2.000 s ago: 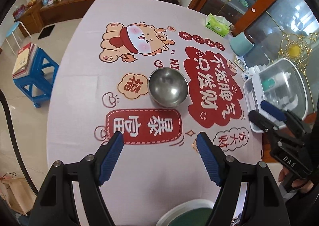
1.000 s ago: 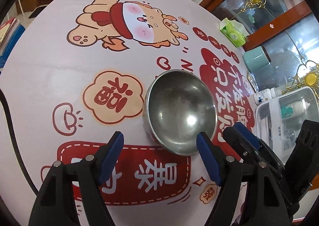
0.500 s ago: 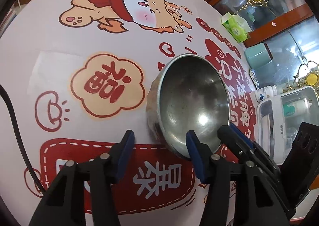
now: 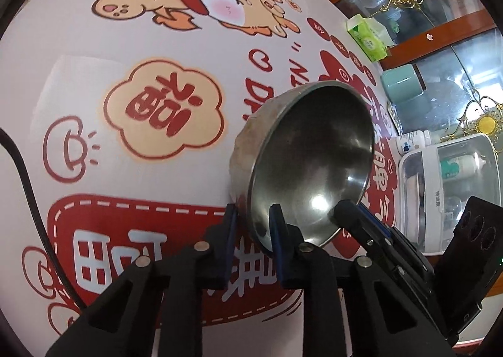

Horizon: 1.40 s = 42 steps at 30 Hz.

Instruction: Organize plates and bowls

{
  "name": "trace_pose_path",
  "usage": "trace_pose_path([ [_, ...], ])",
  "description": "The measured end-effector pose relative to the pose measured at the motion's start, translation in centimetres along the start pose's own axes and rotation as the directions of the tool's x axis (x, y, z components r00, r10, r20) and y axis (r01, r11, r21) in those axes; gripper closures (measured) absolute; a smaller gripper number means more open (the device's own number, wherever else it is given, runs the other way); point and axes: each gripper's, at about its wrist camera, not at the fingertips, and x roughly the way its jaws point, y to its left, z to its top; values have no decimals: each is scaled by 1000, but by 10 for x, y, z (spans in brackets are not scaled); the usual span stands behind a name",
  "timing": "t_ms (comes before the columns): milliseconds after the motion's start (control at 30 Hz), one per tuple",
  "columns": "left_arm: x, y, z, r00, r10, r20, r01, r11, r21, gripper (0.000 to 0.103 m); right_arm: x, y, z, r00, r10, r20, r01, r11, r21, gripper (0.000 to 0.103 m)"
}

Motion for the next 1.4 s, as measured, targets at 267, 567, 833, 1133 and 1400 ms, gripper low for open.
trace_pose_path([
  [267,-3,0,-18,999,6,-39,-7,1000,-17,86,-13,1,-14,1000,7,-20,-6,999,38,92],
  [567,-26,-10,-54,998,19,-59,-20,1000,-13,86,-46,9,-39,999,29,-39,-26,997,72,92],
  [833,-58,-16,-96,997,39,-66,-39,999,-3,86,-84,28,-63,998,39,-42,-37,998,50,92],
  [1133,-103,-19,-145,997,61,-44,-61,998,1,86,-126,52,-90,997,73,-36,-72,997,24,92],
  [1400,-146,-20,-190,998,67,2,-67,997,-29,86,-163,74,-116,994,107,-19,-107,994,-12,92],
])
